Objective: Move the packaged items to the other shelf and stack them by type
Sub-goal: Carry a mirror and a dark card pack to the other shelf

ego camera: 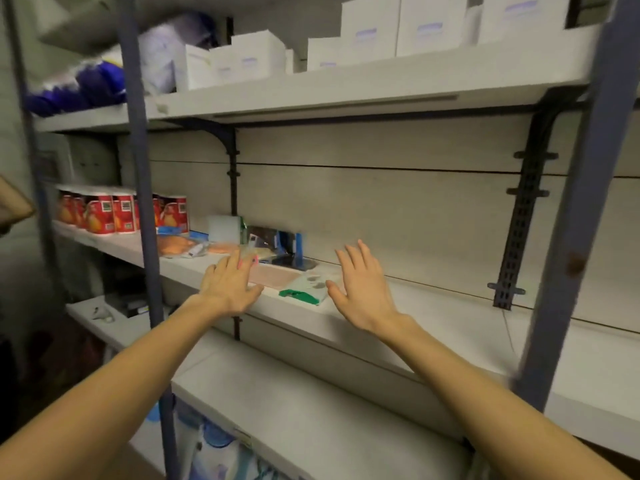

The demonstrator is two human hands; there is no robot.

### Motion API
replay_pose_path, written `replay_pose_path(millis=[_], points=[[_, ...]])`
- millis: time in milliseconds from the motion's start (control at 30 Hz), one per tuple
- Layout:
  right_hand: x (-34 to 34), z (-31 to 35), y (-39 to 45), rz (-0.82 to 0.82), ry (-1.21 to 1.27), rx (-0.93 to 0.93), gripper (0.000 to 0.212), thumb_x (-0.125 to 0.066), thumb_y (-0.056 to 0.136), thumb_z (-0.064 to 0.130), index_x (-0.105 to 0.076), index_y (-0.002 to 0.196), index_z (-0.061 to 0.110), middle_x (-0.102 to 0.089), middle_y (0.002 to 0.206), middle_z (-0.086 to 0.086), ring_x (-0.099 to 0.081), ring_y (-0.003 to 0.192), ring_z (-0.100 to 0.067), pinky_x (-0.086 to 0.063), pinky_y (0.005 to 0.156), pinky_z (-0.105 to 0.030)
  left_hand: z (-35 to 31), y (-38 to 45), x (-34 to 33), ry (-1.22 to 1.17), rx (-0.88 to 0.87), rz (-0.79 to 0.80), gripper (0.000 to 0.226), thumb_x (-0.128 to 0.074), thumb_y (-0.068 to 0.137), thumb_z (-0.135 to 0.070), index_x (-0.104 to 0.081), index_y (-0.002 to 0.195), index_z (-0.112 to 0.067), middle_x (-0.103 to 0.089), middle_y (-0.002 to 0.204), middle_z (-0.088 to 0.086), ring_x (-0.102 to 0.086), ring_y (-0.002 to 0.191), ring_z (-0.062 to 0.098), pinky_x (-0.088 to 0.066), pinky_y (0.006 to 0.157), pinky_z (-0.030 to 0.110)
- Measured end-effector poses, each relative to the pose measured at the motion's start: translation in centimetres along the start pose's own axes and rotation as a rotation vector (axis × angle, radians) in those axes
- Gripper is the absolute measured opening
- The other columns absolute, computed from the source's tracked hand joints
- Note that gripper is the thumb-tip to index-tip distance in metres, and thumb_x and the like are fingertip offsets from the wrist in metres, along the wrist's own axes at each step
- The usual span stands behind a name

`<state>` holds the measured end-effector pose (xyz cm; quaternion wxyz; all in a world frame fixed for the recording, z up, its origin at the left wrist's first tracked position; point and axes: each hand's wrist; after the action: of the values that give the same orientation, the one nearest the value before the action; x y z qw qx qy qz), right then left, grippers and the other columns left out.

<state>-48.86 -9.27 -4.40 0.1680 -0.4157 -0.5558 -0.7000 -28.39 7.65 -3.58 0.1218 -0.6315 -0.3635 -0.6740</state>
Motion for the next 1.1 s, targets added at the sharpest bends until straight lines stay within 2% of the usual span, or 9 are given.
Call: replay_pose_path(millis=[200, 367, 500, 600, 733, 800, 933, 1000, 1100], points=[[-4.6, 2.1, 5.8, 0.179, -0.034, -0.023, 0.069, -0.044, 0.100, 0.049, -0.028, 0.155, 0.010, -0.030, 0.160, -0.013, -0.014, 0.152, -0.035, -0.015, 0.123, -0.045, 5.0, 2.8, -2.1, 0.115, -0.037, 0.050, 0.070, -0.033, 0.102, -0.059, -0.018, 0.159, -0.022, -0.020, 0.165, 0.013, -0.028, 0.148, 0.033, -0.027, 0.119, 0.050], [-9.5, 2.9, 11.8, 0.230, -0.073, -0.019, 0.073, -0.051, 0.096, 0.051, -0.031, 0.153, 0.011, -0.037, 0.154, -0.014, -0.023, 0.147, -0.037, -0.022, 0.121, -0.045, 8.4, 6.7, -3.8, 0.142, -0.076, -0.006, 0.063, -0.034, 0.101, -0.059, -0.036, 0.151, -0.021, -0.036, 0.157, 0.010, -0.041, 0.139, 0.030, -0.037, 0.113, 0.048], [-13.0, 2.8, 17.8, 0.231, -0.101, -0.012, 0.067, -0.055, 0.093, 0.047, -0.037, 0.145, 0.009, -0.045, 0.145, -0.016, -0.033, 0.137, -0.036, -0.031, 0.112, -0.043, 10.8, 11.2, -4.3, 0.136, -0.132, -0.073, 0.059, -0.037, 0.103, -0.051, -0.037, 0.152, -0.019, -0.039, 0.157, 0.007, -0.042, 0.140, 0.025, -0.035, 0.115, 0.045], [-15.4, 2.4, 22.7, 0.238, -0.091, -0.048, 0.061, -0.056, 0.094, 0.045, -0.041, 0.140, 0.008, -0.046, 0.145, -0.016, -0.035, 0.136, -0.036, -0.032, 0.109, -0.042, 12.6, 15.7, -4.4, 0.188, -0.187, -0.064, 0.050, -0.039, 0.105, -0.041, -0.038, 0.150, -0.020, -0.042, 0.154, 0.003, -0.047, 0.134, 0.023, -0.039, 0.109, 0.040], [-18.9, 1.3, 27.8, 0.236, -0.064, -0.056, 0.063, -0.057, 0.095, 0.040, -0.037, 0.147, 0.010, -0.041, 0.150, -0.015, -0.033, 0.140, -0.034, -0.034, 0.112, -0.045, 14.4, 22.3, -5.7, 0.216, -0.270, -0.032, 0.049, -0.048, 0.099, -0.019, -0.043, 0.148, -0.023, -0.045, 0.151, 0.000, -0.052, 0.128, 0.021, -0.046, 0.106, 0.038], [-20.4, 0.6, 29.8, 0.236, -0.038, -0.046, 0.062, -0.056, 0.096, 0.035, -0.036, 0.150, 0.013, -0.042, 0.151, -0.014, -0.036, 0.139, -0.033, -0.038, 0.111, -0.047, 15.1, 25.2, -6.9, 0.231, -0.295, 0.002, 0.056, -0.052, 0.096, -0.013, -0.043, 0.149, -0.026, -0.042, 0.155, 0.000, -0.049, 0.132, 0.022, -0.045, 0.109, 0.042], [-23.1, -0.2, 32.8, 0.208, 0.003, -0.033, 0.050, -0.053, 0.097, 0.025, -0.044, 0.146, 0.016, -0.054, 0.140, -0.012, -0.051, 0.125, -0.033, -0.047, 0.100, -0.046, 15.7, 29.5, -8.7, 0.178, -0.376, 0.143, 0.069, -0.057, 0.093, -0.014, -0.034, 0.156, -0.031, -0.027, 0.165, -0.002, -0.037, 0.144, 0.023, -0.036, 0.117, 0.041], [-24.2, -0.3, 33.7, 0.217, -0.008, -0.038, 0.045, -0.054, 0.096, 0.025, -0.050, 0.140, 0.016, -0.057, 0.136, -0.012, -0.053, 0.121, -0.033, -0.049, 0.097, -0.045, 15.6, 30.9, -8.9, 0.119, -0.422, 0.204, 0.072, -0.061, 0.089, -0.018, -0.034, 0.155, -0.033, -0.030, 0.163, -0.005, -0.036, 0.145, 0.022, -0.037, 0.116, 0.043], [-25.6, 0.1, 34.2, 0.233, -0.067, -0.029, 0.040, -0.055, 0.094, 0.025, -0.054, 0.132, 0.015, -0.061, 0.131, -0.012, -0.054, 0.118, -0.034, -0.050, 0.092, -0.042, 15.8, 32.8, -10.0, 0.099, -0.481, 0.281, 0.075, -0.063, 0.080, -0.029, -0.038, 0.150, -0.039, -0.041, 0.154, -0.011, -0.045, 0.137, 0.020, -0.046, 0.107, 0.046]])
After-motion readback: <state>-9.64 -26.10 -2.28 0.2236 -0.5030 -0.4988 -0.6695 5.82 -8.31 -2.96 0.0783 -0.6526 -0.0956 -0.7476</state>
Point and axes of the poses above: each hand's wrist, its own y-axis towards the middle knuckle, its own x-axis out of the back of the hand, z = x × y
